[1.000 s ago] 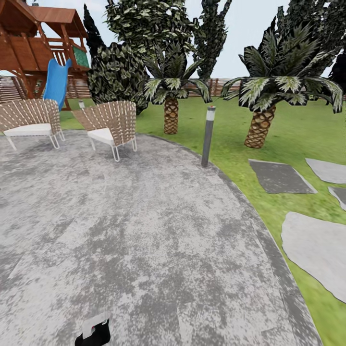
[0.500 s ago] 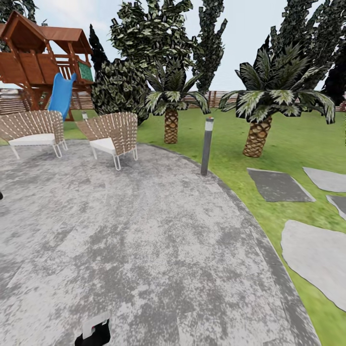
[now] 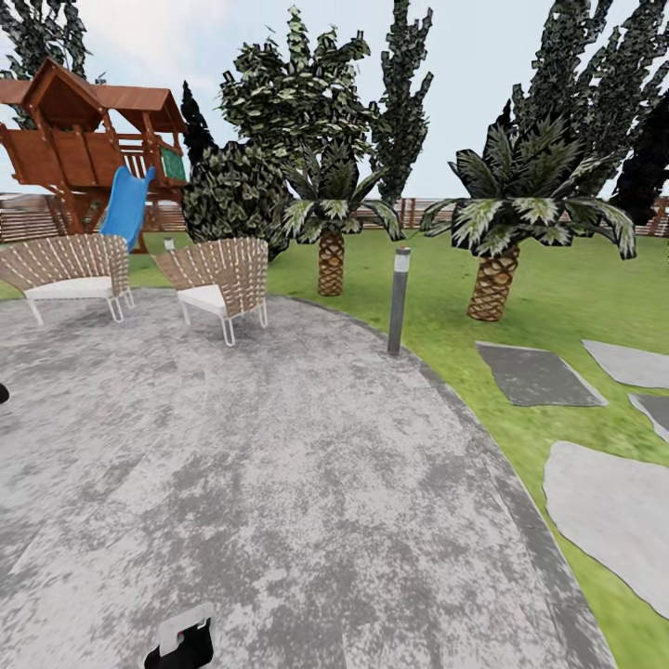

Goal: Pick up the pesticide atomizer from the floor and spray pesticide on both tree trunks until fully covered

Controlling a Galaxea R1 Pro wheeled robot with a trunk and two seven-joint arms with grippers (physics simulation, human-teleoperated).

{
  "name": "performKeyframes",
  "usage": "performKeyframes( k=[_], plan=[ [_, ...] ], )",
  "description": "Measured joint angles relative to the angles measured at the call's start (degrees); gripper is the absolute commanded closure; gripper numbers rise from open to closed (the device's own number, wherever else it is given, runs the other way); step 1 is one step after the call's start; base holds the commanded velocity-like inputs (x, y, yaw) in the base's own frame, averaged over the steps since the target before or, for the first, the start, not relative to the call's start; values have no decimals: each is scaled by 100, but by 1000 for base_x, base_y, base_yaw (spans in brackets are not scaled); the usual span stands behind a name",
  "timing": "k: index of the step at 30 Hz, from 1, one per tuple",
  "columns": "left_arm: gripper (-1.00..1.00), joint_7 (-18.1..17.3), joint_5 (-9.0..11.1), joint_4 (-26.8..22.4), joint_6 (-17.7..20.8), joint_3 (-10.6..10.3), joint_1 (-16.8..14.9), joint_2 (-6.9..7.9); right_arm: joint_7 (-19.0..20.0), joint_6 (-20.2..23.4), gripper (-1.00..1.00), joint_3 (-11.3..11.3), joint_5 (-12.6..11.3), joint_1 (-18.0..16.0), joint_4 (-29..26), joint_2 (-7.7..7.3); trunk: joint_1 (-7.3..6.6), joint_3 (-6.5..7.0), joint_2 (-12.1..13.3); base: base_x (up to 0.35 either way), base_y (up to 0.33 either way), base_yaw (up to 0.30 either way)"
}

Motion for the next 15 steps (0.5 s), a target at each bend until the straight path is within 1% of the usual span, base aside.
performKeyframes(
  k=[4,7,12,15],
  plan=[
    [100,0,-3,0,0,0,0,-2,0,0,-100,0,5,0,0,0,-10,89,5,0,0,0],
    [100,-1,1,1,0,0,0,-1,0,0,-100,0,8,0,0,0,-10,89,6,0,0,0],
    [100,0,0,0,0,0,0,0,0,0,-100,6,14,0,0,0,-23,200,12,0,0,0],
    [100,0,0,0,0,0,0,0,0,-1,-100,7,15,0,0,0,-88,254,131,0,0,0]
  ],
)
